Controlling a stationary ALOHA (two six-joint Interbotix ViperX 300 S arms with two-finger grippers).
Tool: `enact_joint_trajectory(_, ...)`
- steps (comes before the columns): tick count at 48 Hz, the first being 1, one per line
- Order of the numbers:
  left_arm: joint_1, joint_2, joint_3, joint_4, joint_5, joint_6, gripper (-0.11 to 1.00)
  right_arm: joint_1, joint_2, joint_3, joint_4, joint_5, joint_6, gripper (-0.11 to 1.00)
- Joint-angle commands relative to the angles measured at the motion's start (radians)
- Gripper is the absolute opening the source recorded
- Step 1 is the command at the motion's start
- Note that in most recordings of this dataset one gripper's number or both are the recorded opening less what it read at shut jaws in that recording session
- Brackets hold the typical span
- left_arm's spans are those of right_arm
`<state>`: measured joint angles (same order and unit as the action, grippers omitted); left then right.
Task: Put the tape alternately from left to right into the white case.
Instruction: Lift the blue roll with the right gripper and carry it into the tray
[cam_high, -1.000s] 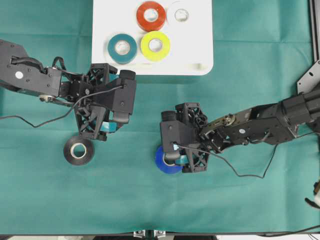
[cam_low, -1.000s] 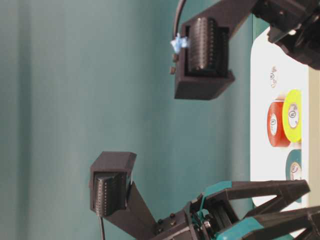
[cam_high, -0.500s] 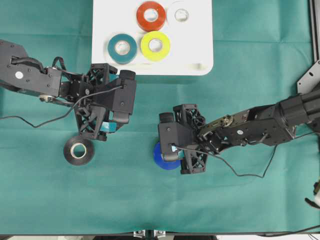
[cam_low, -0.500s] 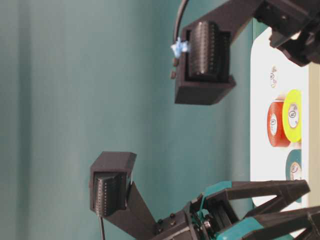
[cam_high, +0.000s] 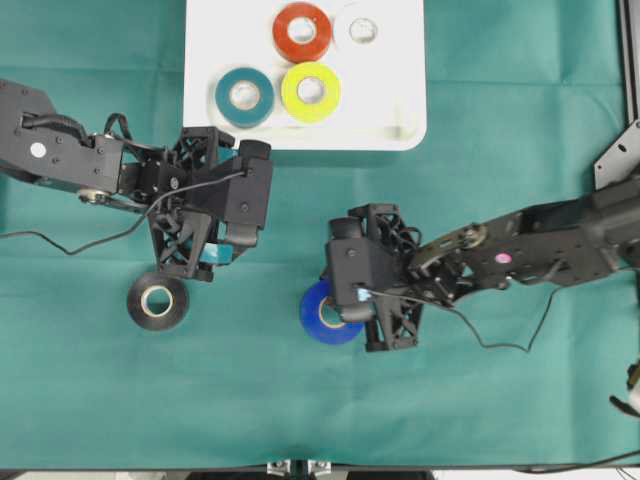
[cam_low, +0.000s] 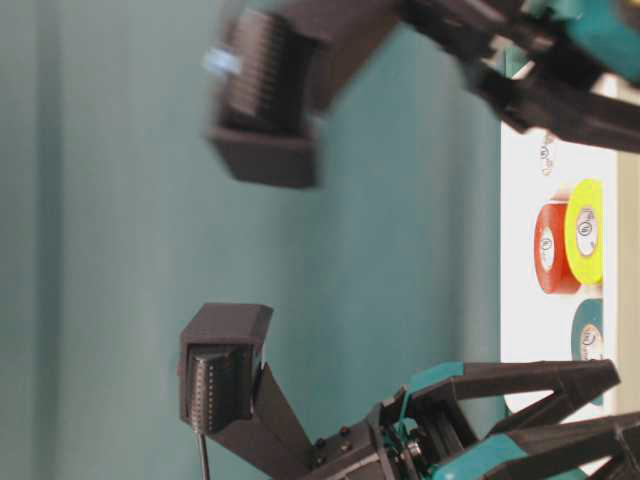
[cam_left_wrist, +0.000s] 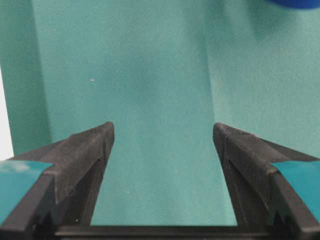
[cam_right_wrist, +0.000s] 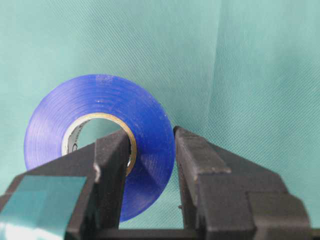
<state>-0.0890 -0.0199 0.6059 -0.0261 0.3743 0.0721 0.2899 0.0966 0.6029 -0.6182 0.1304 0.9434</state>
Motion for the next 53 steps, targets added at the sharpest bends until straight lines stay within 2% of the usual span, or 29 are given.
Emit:
enact_joint_trajectory(1, 0.000, -0.028, -0.012, 0.000, -0.006, 0.000, 0.92, 0.005, -0.072, 0.005, -0.003, -0.008, 0.002, 0.31)
enact_joint_trajectory(13, 0.000, -0.031, -0.011, 0.000, -0.006, 0.000, 0.92, 0.005, -0.138, 0.040, -0.003, -0.003, 0.002, 0.31)
enact_joint_trajectory(27, 0.000, -0.031, -0.011, 0.000, -0.006, 0.000, 0.92, 0.002, -0.143, 0.043, -0.005, 0.000, -0.005, 0.31)
enact_joint_trajectory(33, 0.000, -0.031, -0.011, 0.000, -0.006, 0.000, 0.92, -0.009, -0.150, 0.044, -0.021, 0.012, -0.005, 0.31)
enact_joint_trajectory(53, 0.000, -0.031, -0.014, 0.000, -0.006, 0.000, 0.92, -0.106, -0.241, 0.101, -0.071, 0.037, -0.006, 0.31)
